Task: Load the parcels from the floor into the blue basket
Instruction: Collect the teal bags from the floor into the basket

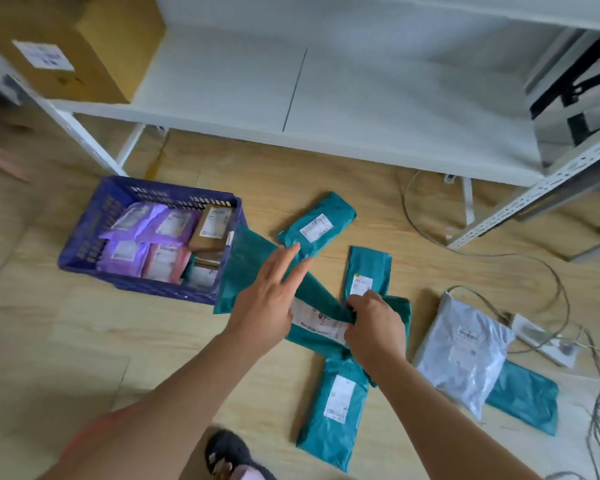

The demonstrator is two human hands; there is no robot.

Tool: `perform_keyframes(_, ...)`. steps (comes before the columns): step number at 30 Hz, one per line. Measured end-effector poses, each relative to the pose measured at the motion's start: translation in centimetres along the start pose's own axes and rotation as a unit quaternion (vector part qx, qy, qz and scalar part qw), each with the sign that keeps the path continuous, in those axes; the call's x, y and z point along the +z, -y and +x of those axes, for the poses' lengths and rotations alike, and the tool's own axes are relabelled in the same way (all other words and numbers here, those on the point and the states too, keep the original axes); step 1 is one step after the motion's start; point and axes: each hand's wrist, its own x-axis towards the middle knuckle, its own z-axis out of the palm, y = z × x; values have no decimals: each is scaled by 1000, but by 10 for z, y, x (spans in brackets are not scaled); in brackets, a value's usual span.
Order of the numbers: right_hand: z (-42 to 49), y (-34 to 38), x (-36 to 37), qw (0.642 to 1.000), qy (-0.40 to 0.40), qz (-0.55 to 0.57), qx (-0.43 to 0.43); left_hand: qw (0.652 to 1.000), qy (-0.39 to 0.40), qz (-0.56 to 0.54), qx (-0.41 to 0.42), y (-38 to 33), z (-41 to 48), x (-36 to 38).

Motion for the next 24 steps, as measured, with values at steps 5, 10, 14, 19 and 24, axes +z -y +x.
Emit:
perform_keyframes(5, 19, 90, 12, 999, -6, -20, -37, 997, 55, 32, -36, 72, 7, -38)
perform_keyframes(10, 42, 168, 29, 998, -9, -26, -61, 995, 39, 85, -40, 145, 9, -70)
perform_keyframes(14, 61, 218, 41, 997, 22, -11, -77, 992, 35, 93, -74, 201, 7, -88)
perform_keyframes(19, 92, 248, 49, 996, 53, -43, -63, 992, 17, 80, -95, 251, 14, -98)
perform_keyframes(24, 141, 286, 60, 991, 98, -68, -54, 990, 19, 81, -111, 299, 44, -104)
